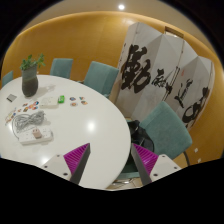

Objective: Unplug charger

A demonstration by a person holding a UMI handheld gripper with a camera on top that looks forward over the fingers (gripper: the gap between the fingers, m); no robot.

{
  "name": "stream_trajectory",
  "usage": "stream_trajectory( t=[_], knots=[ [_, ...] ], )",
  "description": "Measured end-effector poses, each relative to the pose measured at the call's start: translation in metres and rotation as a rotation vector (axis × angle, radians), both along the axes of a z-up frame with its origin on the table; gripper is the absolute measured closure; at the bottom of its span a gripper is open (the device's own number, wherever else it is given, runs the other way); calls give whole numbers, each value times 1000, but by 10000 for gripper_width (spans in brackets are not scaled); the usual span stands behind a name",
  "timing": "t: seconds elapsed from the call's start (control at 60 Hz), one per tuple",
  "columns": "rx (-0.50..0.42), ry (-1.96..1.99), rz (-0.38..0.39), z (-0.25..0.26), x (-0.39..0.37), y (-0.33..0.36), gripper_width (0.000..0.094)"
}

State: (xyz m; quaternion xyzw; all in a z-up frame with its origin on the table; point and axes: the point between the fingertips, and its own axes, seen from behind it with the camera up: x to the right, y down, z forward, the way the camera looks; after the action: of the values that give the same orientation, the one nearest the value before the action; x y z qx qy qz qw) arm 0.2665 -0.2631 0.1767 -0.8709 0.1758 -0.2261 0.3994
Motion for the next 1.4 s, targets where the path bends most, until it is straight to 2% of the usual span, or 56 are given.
stream_trajectory(
  t=[0.017, 0.25, 0.267, 0.35, 0.367, 0.4, 0.417, 0.433, 0.517, 0.617, 0.733, 0.867, 1.017, 1.067, 1.117, 1.15, 1.217, 1.3, 1.4],
  knots=[
    [-11, 8, -4, 20, -5, 2, 68],
    [-37, 19, 25, 5, -27, -26, 71],
    [-25, 14, 33, -13, -24, -32, 66],
    [-33, 46, 63, -36, -43, -47, 66],
    [-46, 66, 71, -27, -52, -45, 68],
    [-36, 85, 98, -52, -65, -53, 70],
    [-46, 106, 112, -46, -69, -59, 68],
    [-37, 110, 120, -67, -80, -52, 70],
    [-31, 160, 181, -92, -118, -44, 68],
    [-2, 182, 274, -103, -168, -12, 68],
    [78, 185, 378, -98, -216, 53, 68],
    [170, 201, 425, -108, -253, 139, 67],
    [182, 212, 431, -133, -267, 211, 101],
    [184, 203, 430, -139, -269, 227, 141],
    [177, 199, 433, -145, -270, 238, 219],
    [177, 192, 432, -147, -269, 243, 303],
    [178, 179, 421, -151, -264, 247, 588],
    [186, 187, 422, -150, -265, 246, 617],
    [179, 187, 422, -151, -265, 247, 705]
  ],
)
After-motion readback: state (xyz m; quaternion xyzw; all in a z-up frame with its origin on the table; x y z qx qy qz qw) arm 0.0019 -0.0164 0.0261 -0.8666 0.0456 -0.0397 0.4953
